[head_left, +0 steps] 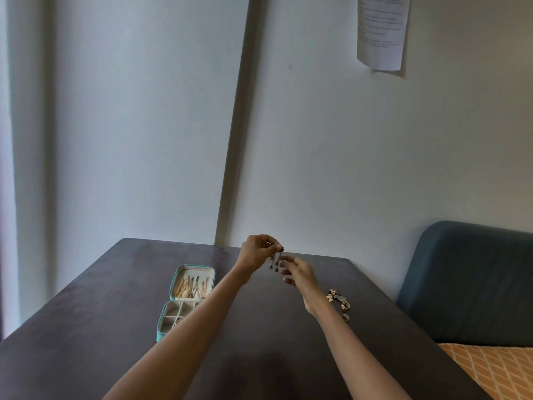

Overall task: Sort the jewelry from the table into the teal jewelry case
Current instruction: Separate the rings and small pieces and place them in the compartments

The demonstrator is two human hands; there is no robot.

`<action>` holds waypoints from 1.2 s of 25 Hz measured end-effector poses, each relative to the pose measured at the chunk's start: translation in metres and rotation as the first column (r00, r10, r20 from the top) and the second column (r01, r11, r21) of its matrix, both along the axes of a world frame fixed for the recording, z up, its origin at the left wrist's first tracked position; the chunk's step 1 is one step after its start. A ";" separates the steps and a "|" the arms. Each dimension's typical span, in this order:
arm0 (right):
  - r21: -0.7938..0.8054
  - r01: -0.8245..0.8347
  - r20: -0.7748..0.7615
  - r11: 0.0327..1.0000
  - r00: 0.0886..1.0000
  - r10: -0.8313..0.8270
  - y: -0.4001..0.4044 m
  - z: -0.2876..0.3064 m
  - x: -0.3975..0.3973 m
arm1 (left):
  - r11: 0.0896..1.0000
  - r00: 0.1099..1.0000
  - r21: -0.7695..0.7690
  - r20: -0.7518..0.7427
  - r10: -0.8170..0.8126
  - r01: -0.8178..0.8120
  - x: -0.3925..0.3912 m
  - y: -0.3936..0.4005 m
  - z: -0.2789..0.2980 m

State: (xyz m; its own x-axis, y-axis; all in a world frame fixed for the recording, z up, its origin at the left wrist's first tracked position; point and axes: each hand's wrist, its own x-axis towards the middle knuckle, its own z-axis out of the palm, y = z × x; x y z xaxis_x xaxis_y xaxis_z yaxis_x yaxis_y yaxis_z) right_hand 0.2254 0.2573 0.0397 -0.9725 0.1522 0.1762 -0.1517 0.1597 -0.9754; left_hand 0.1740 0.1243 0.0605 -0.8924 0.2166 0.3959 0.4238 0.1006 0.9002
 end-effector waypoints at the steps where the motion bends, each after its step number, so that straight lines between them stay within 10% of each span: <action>1: -0.006 0.036 -0.048 0.999 0.998 -0.037 -0.001 0.000 -0.001 | 1.000 1.000 -0.021 -0.004 0.013 -0.014 0.000 -0.002 0.000; 19: 0.201 0.117 -0.286 0.973 0.957 -0.056 -0.046 0.015 -0.018 | 0.996 0.995 0.022 0.056 -0.087 0.086 0.004 -0.065 -0.002; 30: 0.213 0.057 -0.280 0.975 0.960 0.005 -0.127 -0.005 -0.017 | 0.927 0.945 -0.219 0.053 0.322 -0.303 0.021 -0.164 -0.043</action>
State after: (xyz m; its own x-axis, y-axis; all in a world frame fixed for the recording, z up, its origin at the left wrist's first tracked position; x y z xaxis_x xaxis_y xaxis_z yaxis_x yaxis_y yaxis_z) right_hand 0.2083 0.1303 0.0345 -0.8765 0.1047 0.4699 -0.4042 0.3700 -0.8365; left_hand 0.1945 -0.0401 0.0171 -0.9568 -0.0105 0.2906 0.2620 0.4019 0.8774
